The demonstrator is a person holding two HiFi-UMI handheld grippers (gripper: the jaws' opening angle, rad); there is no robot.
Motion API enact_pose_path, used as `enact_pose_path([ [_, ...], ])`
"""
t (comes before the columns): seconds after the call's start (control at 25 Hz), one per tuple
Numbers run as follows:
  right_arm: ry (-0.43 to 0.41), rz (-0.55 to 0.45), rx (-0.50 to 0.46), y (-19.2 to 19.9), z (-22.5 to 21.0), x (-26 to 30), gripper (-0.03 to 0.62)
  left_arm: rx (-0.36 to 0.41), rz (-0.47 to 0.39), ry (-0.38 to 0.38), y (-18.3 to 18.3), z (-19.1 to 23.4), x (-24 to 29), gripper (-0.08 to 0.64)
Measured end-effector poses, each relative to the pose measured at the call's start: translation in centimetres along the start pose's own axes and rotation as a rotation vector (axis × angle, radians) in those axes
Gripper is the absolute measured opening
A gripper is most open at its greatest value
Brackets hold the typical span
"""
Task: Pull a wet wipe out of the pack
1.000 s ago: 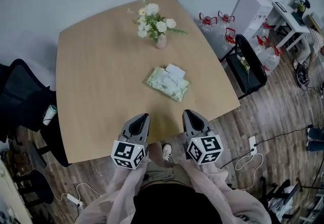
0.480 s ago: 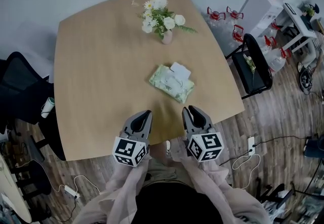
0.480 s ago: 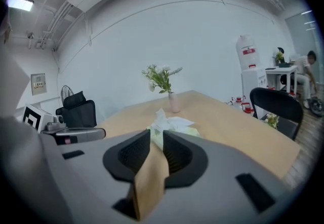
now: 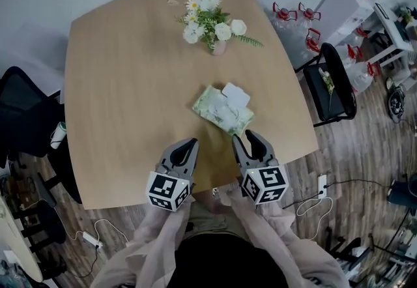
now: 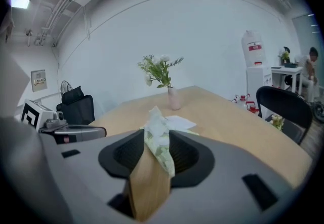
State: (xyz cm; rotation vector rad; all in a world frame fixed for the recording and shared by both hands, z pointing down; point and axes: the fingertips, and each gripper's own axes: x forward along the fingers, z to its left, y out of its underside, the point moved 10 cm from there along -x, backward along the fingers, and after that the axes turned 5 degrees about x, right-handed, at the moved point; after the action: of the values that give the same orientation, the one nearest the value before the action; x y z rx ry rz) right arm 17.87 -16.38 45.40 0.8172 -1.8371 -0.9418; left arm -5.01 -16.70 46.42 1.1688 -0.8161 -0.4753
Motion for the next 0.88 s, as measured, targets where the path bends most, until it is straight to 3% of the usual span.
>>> enact_pose_path([
  [0.2, -0.022, 0.047, -0.022, -0.2, -0.2, 2.4, 0.184, -0.014, 0.017, -0.001, 0.0, 1.3, 1.3, 0.014],
  [0.44, -0.032, 0.081, -0.119, -0.8, 0.2, 4.8, 0.215, -0.027, 0.028, -0.01, -0.1, 3.4, 2.5, 0.014],
  [0.88, -0.043, 0.135, -0.13, -1.5, 0.0, 8.0, 0.221, -0.061, 0.045, -0.022, 0.6, 4.8, 3.1, 0.014],
])
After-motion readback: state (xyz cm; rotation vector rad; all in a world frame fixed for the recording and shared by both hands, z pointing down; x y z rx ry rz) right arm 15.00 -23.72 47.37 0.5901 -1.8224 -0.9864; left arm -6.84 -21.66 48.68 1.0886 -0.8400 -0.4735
